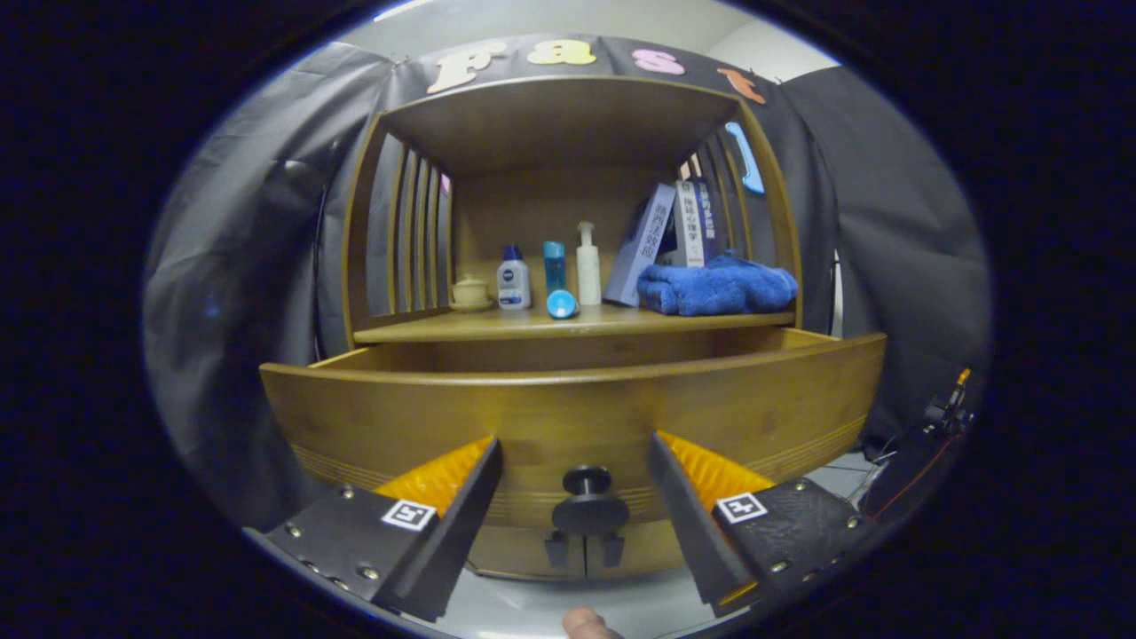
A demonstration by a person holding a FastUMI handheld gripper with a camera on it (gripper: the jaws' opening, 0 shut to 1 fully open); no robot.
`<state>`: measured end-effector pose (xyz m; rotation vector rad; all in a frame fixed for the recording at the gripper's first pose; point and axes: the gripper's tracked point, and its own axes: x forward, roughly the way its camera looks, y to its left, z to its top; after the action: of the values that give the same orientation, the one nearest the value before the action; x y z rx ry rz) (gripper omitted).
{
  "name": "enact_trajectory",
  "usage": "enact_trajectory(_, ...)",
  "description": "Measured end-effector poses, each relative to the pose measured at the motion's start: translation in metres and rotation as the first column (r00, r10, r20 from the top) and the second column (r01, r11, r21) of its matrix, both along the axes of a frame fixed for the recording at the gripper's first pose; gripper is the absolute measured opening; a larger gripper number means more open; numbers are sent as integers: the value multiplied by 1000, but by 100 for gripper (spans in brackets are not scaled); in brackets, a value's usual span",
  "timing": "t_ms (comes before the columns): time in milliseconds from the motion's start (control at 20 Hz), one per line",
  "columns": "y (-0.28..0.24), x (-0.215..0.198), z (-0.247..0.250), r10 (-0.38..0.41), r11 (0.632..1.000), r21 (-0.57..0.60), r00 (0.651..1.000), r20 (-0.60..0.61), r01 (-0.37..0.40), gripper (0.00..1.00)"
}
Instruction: Pull open the drawer, take out the items inside it, and place them on the countertop above the cabinet.
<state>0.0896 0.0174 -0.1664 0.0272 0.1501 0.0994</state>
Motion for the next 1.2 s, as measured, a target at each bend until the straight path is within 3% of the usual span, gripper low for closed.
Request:
enact_trajectory(650, 8, 14, -6, -27, 999, 31, 998, 57, 26, 99)
enact_trajectory(1200, 20, 43, -6, -43, 986, 162, 994, 96, 27, 99)
